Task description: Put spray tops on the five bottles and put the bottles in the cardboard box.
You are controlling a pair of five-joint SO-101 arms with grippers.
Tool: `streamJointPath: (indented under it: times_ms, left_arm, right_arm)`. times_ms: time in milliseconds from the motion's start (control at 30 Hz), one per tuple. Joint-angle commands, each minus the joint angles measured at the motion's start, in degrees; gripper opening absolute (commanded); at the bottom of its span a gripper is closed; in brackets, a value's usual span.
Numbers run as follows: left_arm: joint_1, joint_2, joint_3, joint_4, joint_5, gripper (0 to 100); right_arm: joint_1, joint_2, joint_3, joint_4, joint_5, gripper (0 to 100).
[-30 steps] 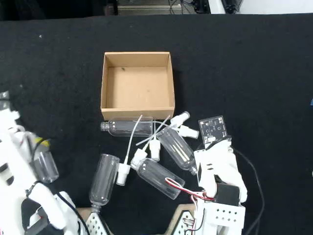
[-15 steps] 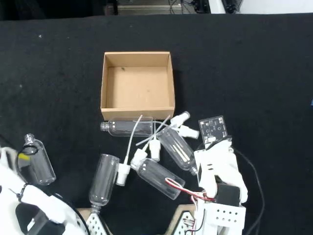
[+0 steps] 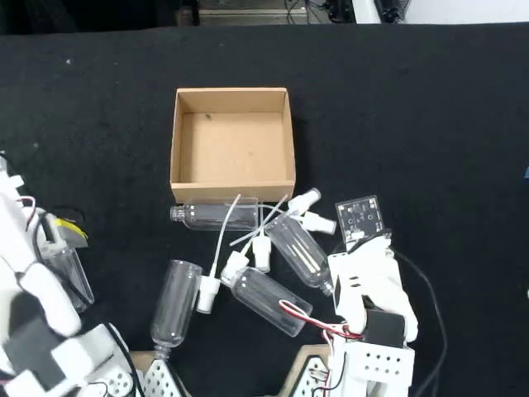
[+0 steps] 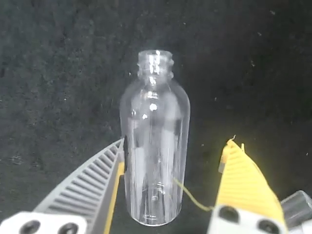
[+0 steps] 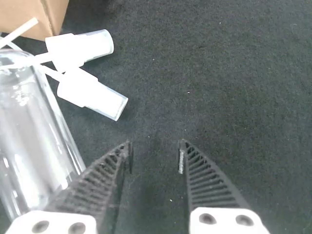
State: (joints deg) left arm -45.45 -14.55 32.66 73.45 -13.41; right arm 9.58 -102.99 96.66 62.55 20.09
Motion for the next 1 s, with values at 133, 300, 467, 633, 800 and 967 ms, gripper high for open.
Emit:
streamJointPath:
  times_ms: [133,300,467,633,800,967]
  left_arm:
    - [-1.36,8.62,-7.96,-2.2,-4.75,29]
    - [-1.71,10.11,-4.18,-5.98,-10.02,29]
    - [-1.8,10.11,-0.13,-11.69,-15.12,29]
    - [-1.8,10.11,1.45,-15.38,-21.8,29]
    - [-1.36,10.11,1.01,-15.38,-22.24,29]
    - [-1.63,10.11,1.63,-15.3,-22.51,6]
  right_arm:
    - [-0.79,-5.41,-0.22,0.18,-0.44,14.1]
    - [-0.79,-5.41,-0.22,0.18,-0.44,14.1]
    - [-0.79,-5.41,-0.22,0.18,-0.44,14.1]
    - [-0.79,-5.41,-0.22,0.18,-0.44,14.1]
    - [-0.79,-5.41,-0.22,0.18,-0.44,14.1]
    - [-0.53,-5.58,-0.22,0.18,-0.44,14.1]
